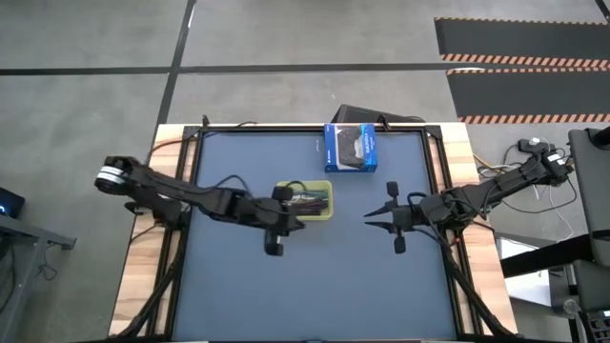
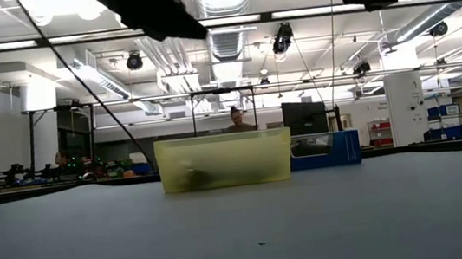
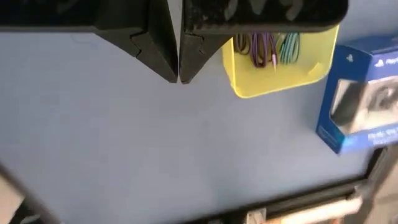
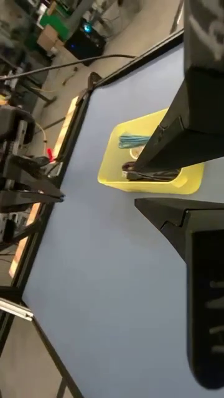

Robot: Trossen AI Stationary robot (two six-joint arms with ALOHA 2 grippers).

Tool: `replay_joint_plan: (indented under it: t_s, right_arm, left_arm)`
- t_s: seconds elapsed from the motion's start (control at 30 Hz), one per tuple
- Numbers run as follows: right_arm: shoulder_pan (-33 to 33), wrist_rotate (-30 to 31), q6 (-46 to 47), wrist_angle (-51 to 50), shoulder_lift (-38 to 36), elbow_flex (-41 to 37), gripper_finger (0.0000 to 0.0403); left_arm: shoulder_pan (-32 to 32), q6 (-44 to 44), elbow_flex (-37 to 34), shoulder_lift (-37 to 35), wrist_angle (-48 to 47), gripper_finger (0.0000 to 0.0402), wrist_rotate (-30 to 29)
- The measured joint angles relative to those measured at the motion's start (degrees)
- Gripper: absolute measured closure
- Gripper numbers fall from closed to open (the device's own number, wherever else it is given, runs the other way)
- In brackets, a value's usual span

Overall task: Pick and place USB-C Cables
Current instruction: Return to Home Position

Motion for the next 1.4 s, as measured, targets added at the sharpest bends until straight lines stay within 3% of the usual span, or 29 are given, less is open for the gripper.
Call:
replay_joint_plan:
  t_s: [0.27,0.6,0.9,1.4]
  right_arm:
    - [-1.01,-0.02,-2.85,4.21,-0.03,-1.27,0.0353]
    - [-7.28,0.00,-4.30,6.51,-2.36,-5.38,0.0365]
    - [-9.56,-0.24,-4.18,6.84,-12.06,-10.62,0.0365]
    - [-9.54,-0.48,-4.98,3.85,-31.34,-17.11,0.0365]
  left_arm:
    - [0.15,-3.67,-12.28,-16.76,5.31,0.0401,0.18]
    - [0.22,-4.72,-25.28,-35.31,11.33,0.0401,-1.91]
    - [0.22,-6.63,-33.19,-46.32,14.63,0.0401,-2.37]
    - [0.24,-7.77,-45.65,-60.00,17.07,0.0401,-8.08]
